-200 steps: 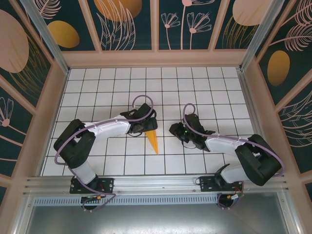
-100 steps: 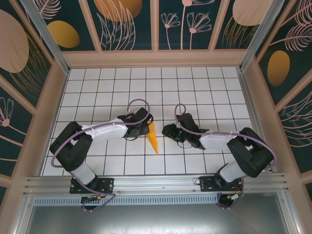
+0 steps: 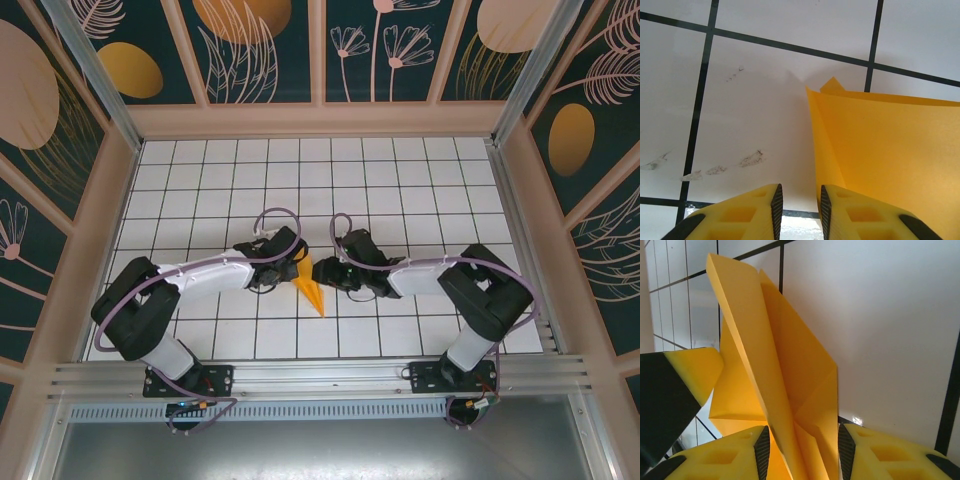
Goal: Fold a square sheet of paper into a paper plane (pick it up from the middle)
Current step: Turn over a paper plane at the center of the table, then pick up the paper plane from the center of the table.
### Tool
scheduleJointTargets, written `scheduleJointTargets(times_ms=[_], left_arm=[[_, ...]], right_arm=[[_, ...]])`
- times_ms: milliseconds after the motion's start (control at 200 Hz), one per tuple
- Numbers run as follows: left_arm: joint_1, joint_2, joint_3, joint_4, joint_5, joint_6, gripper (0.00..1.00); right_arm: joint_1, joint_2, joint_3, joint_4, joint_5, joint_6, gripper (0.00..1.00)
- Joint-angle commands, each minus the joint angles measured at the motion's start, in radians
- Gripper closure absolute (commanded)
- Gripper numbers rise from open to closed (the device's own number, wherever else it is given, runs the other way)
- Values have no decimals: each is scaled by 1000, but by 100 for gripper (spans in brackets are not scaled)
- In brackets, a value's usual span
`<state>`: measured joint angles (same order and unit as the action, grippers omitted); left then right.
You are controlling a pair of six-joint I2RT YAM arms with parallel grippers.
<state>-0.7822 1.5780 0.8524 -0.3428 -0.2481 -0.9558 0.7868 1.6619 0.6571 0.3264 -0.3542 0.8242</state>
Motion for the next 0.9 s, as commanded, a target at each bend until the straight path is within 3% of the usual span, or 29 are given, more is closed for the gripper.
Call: scheduleJointTargets(times_ms=[0,435,896], left_arm=[[-4,-30,-13,10,-28,2,69],[-3,-19,-15,25,-18,11,70],[-4,-20,-23,39,-6,14,71]], right_arm=[[9,18,29,7,-28,-18,56],[36,-4,-23,25,-90,-6,55],[70,6,24,-33,-70,-45,53]])
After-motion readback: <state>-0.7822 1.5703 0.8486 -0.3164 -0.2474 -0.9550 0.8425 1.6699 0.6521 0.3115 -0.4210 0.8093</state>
